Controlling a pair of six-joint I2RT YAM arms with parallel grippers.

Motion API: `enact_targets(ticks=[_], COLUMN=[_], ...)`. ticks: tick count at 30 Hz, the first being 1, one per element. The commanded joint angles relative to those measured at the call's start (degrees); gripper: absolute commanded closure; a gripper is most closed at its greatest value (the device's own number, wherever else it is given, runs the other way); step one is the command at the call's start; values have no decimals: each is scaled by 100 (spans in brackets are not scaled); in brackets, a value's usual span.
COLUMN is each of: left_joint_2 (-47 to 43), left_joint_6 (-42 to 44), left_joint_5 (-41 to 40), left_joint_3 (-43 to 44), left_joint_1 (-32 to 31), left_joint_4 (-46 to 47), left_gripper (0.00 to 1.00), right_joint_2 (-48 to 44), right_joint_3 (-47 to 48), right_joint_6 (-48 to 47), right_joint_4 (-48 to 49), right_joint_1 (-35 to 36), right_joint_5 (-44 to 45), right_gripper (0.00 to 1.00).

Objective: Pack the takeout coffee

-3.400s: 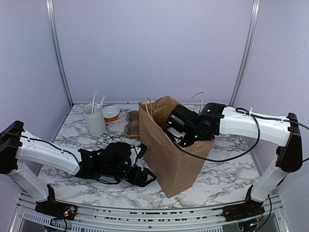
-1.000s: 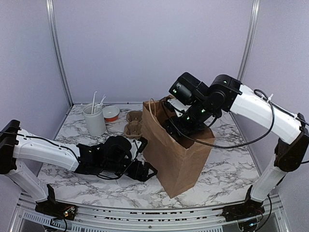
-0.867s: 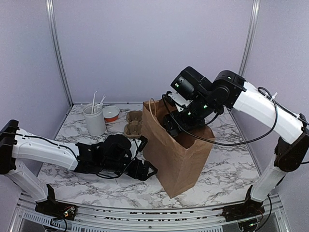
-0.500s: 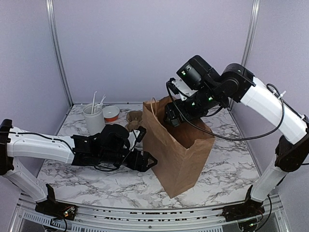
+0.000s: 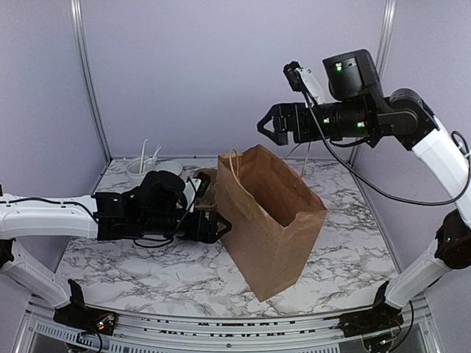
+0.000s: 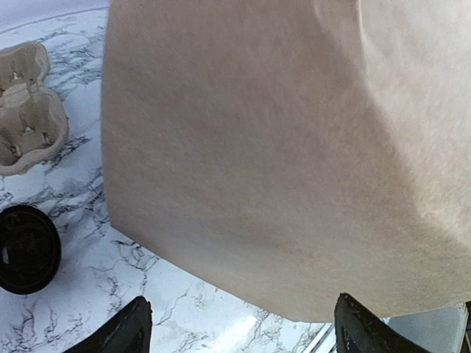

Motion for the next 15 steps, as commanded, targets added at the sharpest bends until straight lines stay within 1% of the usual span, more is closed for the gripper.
enact_targets(ticks=[1, 2, 5, 8, 11, 15], left_joint_2=[-445, -522, -787, -1020, -1200, -1334], left_joint_6=[94, 94, 65, 27, 24, 122], left_joint_5=[-563, -650, -882, -1077, -1253, -1365], left_joint_3=[384, 429, 524, 677, 940, 1352], left_joint_1=[158, 199, 322, 512, 791, 1338], left_joint_4=[-560, -651, -890, -1190, -1562, -2000], left_gripper=[13, 13, 13, 12, 11, 9], right_joint_2=[-433, -516, -771, -985, -1193, -1443], right_joint_3=[-168, -259, -597, -973, -1611, -2284], right_joint_6=[-379, -439, -510, -476, -354, -129], right_joint_4=[1222, 1354, 1678, 1937, 2194, 2495], right_joint_1=[-269, -356, -661, -1256, -1778, -2528], right_joint_5=[228, 268, 168, -192, -742, -1470], right_gripper=[2, 1, 0, 0, 0, 0])
